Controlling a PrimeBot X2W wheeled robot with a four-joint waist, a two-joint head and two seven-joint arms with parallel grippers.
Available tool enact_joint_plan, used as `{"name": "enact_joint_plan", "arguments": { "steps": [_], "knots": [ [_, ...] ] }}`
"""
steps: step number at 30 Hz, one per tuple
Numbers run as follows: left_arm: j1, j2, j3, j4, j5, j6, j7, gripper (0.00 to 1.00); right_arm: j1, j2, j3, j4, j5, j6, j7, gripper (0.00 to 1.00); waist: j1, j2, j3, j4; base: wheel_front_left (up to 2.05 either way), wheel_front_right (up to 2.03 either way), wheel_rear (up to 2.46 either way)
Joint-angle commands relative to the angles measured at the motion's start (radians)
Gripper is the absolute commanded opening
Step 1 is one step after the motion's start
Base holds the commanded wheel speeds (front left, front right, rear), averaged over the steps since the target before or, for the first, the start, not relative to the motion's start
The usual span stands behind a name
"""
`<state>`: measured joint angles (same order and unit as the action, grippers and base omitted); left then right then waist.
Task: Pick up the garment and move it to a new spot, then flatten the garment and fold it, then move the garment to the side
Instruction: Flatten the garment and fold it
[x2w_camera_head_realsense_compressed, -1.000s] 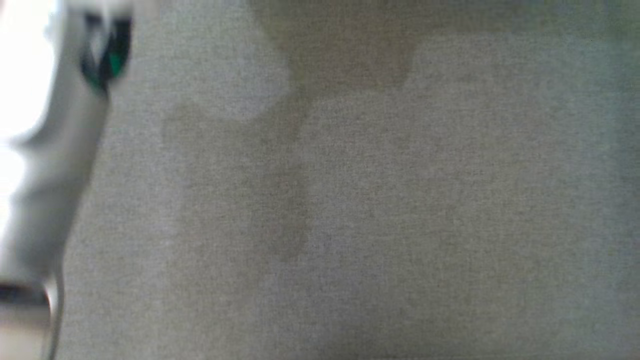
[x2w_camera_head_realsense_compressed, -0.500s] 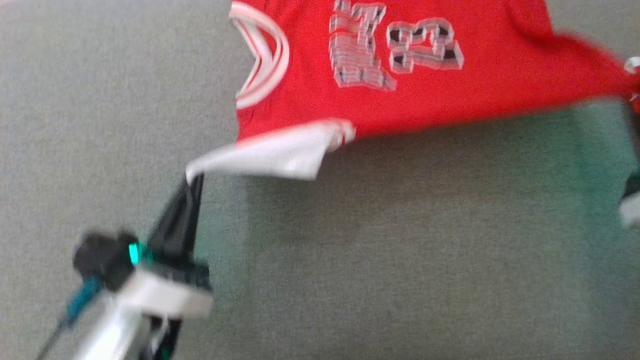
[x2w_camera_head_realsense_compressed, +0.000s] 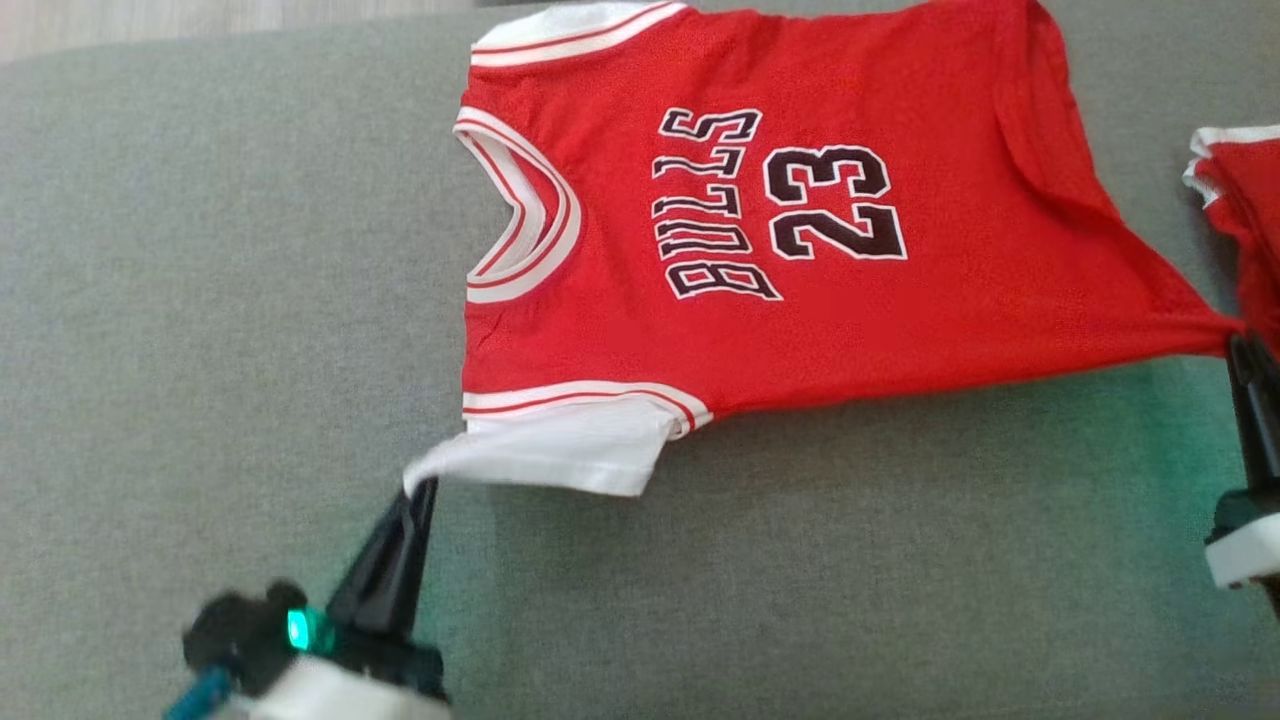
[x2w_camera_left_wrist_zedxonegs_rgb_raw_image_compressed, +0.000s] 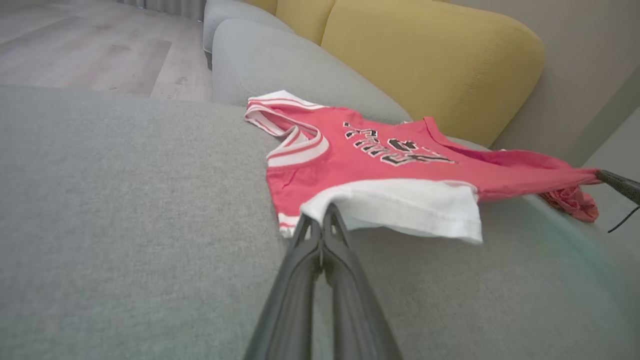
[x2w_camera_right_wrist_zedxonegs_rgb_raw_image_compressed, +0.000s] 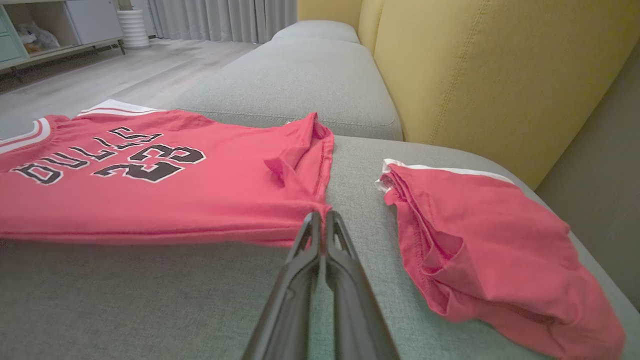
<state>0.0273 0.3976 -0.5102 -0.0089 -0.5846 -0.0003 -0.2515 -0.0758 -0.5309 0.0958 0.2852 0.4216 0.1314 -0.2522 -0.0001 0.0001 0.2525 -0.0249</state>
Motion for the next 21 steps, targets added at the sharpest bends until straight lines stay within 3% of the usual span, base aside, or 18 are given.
{"name": "enact_joint_plan", "arguments": {
  "steps": [1,11,21],
  "knots": [
    [-0.076,0.013,0.046,-0.028,-0.006,-0.003,0.0,0.0,-0.027,-0.025,0.002,-0.013,0.005,-0.001,-0.009,0.0,0.0001,-0.0001,0.013,0.001,0.0,0.0,0.0],
    [-0.463,-0.015,0.044,0.103,0.031,-0.072,0.051,0.0,-0.247,-0.03,0.051,0.085,0.039,-0.001,-0.002,0.0,0.0001,-0.0001,0.13,0.007,0.0,0.0,0.0],
    [-0.778,-0.064,0.014,0.304,0.077,-0.11,0.032,0.0,-0.457,-0.03,0.131,0.213,0.085,-0.001,-0.004,0.0,0.0001,-0.0001,0.218,0.01,0.0,0.0,0.0]
  ]
}}
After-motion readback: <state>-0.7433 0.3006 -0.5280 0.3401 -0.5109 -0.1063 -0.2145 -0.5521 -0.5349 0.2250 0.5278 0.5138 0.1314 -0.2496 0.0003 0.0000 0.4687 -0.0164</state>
